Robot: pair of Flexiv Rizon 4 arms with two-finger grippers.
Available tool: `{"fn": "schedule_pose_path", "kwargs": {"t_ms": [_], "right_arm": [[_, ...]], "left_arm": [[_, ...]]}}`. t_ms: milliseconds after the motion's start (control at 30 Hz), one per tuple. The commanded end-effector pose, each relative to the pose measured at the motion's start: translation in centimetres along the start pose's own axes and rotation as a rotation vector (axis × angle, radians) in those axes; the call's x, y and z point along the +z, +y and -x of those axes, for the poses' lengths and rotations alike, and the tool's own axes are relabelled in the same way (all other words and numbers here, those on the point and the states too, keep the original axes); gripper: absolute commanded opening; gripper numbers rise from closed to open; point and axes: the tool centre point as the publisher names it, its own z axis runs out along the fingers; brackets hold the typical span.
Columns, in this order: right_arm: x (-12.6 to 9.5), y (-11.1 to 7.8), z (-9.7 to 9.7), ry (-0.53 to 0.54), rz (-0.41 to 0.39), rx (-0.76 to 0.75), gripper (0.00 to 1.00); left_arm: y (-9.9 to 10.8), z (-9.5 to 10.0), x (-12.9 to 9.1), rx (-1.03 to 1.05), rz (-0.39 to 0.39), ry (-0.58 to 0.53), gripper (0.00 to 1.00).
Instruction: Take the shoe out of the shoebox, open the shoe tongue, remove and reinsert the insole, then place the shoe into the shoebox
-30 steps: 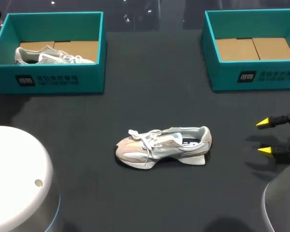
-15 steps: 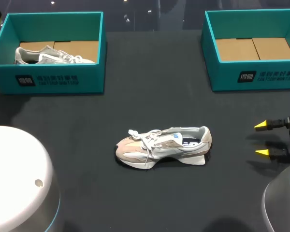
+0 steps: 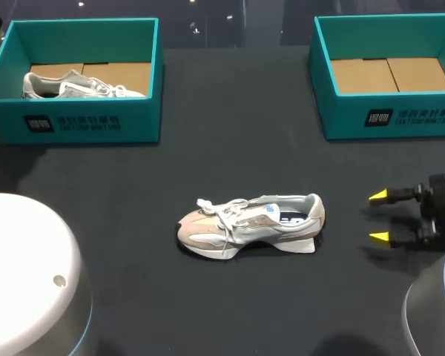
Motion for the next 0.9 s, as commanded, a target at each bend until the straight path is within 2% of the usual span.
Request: {"fn": "schedule_pose_path", "kwargs": {"t_ms": [33,400,900], "right_arm": [[1.5,-0.1,0.2,0.001,0.014,0.002,1.00],[4.4,1.0,0.0,0.023,0.049,-0.010,1.00],[7.7,2.6,-1.5,0.039,0.081,-0.071,1.00]], "left_arm": [[-0.2,0.0,-0.1,0.001,0.003,0.001,1.00],[-0.2,0.0,-0.1,0.001,0.003,0.001,1.00],[-0.2,0.0,-0.1,0.001,0.003,0.001,1.00]]}}
